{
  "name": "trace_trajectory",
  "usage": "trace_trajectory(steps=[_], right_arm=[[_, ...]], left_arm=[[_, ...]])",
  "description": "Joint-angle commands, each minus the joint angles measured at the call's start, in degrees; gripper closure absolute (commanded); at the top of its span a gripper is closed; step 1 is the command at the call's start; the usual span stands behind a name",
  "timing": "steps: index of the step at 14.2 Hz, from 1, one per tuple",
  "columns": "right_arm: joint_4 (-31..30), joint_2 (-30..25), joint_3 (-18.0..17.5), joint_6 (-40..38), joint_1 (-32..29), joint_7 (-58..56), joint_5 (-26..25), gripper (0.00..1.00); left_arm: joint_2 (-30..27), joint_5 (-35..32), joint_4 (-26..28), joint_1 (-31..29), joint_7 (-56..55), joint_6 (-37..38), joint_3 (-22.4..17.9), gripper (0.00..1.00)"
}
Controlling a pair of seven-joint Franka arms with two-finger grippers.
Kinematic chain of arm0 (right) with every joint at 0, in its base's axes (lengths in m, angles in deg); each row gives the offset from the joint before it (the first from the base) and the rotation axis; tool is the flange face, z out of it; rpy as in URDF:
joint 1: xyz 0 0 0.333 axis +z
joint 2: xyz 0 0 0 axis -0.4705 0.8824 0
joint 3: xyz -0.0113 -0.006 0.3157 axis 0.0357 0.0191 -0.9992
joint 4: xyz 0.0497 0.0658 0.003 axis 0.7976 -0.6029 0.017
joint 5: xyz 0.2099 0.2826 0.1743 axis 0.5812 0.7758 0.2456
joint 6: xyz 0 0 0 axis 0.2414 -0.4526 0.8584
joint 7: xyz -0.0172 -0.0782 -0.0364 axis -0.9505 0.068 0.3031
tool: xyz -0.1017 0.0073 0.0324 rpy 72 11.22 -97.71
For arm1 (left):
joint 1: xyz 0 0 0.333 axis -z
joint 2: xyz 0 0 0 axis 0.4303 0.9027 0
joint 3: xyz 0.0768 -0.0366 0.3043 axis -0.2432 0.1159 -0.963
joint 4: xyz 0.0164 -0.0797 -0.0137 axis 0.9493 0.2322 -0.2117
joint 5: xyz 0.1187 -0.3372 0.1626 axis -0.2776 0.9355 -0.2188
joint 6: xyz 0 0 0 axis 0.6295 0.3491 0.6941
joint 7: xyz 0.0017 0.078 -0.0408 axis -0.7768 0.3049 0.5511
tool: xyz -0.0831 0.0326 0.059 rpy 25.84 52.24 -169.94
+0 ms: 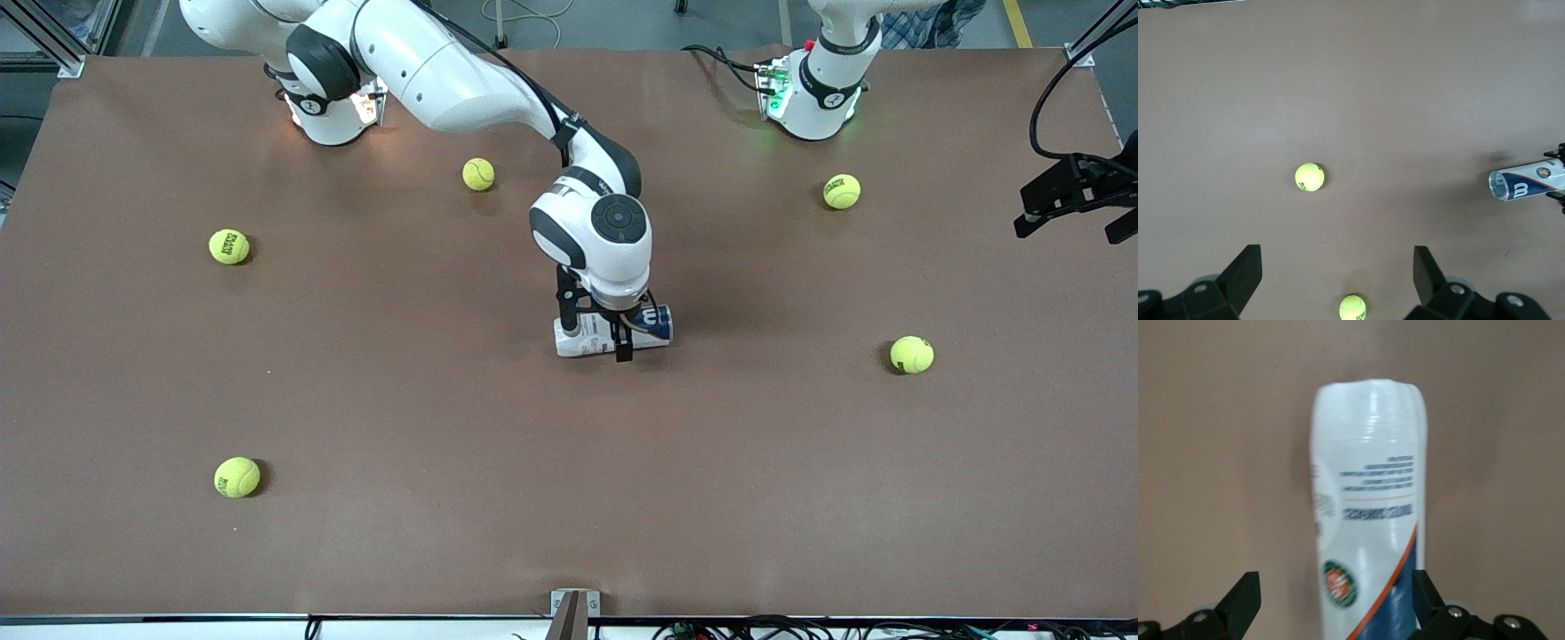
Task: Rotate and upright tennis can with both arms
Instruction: 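Lower the can onto its side and open the right gripper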
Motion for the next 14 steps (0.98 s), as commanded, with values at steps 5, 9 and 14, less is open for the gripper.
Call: trace_trajectory(steps=[5, 9, 14], right_arm=[[1.7, -7.5, -1.1, -11.4, -4.9, -18.6, -0.1, 0.0], [1.3, -11.8, -1.2, -18.4, -10.5, -39.0, 0.8, 0.0], [-0.1, -18.7, -1.1, -32.3, -22.0, -70.7, 5.1, 0.0]], left_arm=[[0.2, 0.8, -0.8, -0.3, 0.7, 0.2, 0.2, 0.0], [0.2, 0.8, -0.8, -0.3, 0.7, 0.2, 0.2, 0.0], [0.2, 0.8, -0.7, -0.3, 0.7, 0.2, 0.2, 0.0]])
